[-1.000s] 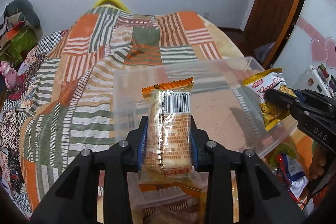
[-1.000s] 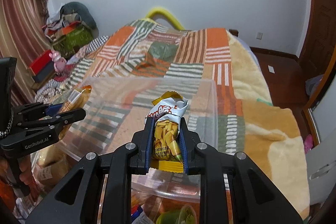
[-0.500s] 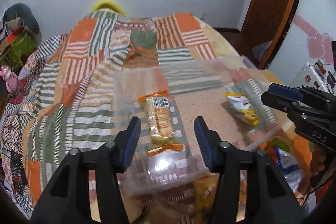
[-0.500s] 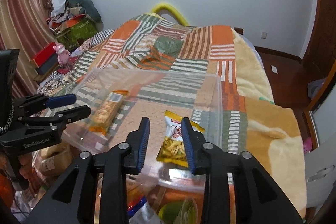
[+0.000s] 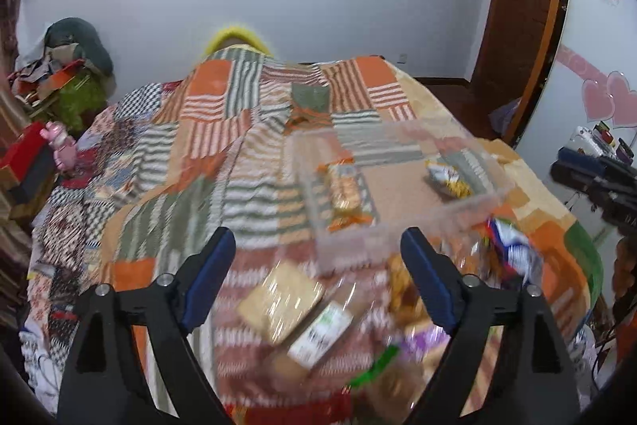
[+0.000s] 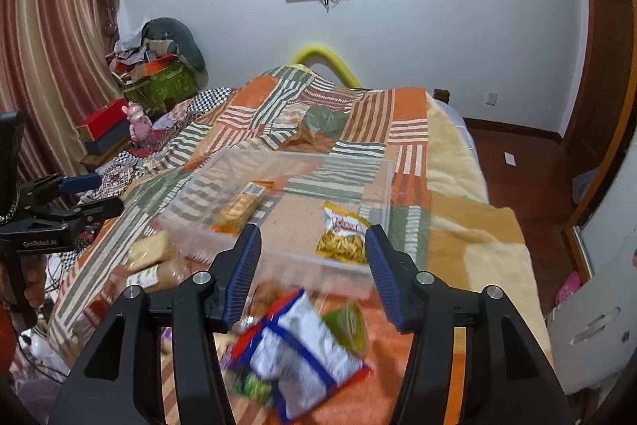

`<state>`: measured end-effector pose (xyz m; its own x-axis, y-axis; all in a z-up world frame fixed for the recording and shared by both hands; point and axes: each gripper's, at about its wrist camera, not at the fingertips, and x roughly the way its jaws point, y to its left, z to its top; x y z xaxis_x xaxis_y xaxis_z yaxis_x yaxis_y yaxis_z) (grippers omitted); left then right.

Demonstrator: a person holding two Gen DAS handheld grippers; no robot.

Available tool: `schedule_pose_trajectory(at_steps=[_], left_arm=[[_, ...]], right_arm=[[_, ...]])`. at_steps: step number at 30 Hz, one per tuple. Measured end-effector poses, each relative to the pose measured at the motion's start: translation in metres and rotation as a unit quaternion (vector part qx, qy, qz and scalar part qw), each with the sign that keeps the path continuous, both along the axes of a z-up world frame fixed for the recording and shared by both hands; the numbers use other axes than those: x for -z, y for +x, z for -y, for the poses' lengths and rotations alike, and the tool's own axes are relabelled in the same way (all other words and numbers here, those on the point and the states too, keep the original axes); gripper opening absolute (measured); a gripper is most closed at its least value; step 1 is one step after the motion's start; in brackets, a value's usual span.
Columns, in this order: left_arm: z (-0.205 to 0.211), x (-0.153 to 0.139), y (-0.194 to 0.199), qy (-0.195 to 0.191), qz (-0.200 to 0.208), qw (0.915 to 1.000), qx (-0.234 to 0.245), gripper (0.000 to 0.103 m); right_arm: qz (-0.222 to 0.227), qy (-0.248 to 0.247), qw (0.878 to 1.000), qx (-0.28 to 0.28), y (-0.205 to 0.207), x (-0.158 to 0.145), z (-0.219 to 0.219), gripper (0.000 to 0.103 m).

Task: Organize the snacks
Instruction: 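Grasp the red-and-white biscuit pack with the left tool while the right grasps the cookie bag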

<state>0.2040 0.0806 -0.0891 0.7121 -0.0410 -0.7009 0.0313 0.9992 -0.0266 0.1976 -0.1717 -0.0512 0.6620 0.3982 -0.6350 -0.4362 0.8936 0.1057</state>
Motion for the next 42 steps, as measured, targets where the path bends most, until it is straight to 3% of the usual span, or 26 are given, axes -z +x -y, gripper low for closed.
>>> schedule_pose_trajectory(at_steps=[9, 17, 21, 27, 30, 39, 42], left_arm=[[-0.025, 0.034, -0.079, -0.01, -0.048, 0.9985, -0.023, 0.094], [-0.03, 0.076, -0.109, -0.047, -0.097, 0.9938, -0.028, 0.095], [-0.027, 0.093, -0.112, -0.058, -0.117, 0.9913, -0.019, 0.095], [-0.026, 0.118, -0.106, -0.042, -0.142, 0.9888, -0.019, 0.097], [-0.032, 0.127, -0.105, -0.06, -0.141, 0.9878, -0.026, 0.103], [-0.032, 0.137, -0.096, -0.078, -0.13, 0.9883, -0.018, 0.103], [-0.029, 0.136, -0.099, -0.063, -0.117, 0.991, -0.014, 0.093]], right_arm=[[-0.012, 0.011, 1.0, -0.002, -0.039, 0.008, 0.005, 0.056], [-0.026, 0.017, 0.999, -0.023, -0.056, 0.018, -0.019, 0.056], [-0.038, 0.022, 0.998, -0.035, -0.06, 0.027, -0.034, 0.057], [-0.056, 0.015, 0.997, -0.056, -0.068, 0.04, -0.06, 0.058], [-0.062, 0.009, 0.996, -0.069, -0.071, 0.046, -0.073, 0.058], [-0.087, 0.0, 0.991, -0.1, -0.074, 0.062, -0.107, 0.064], [-0.097, -0.006, 0.989, -0.109, -0.076, 0.069, -0.117, 0.065]])
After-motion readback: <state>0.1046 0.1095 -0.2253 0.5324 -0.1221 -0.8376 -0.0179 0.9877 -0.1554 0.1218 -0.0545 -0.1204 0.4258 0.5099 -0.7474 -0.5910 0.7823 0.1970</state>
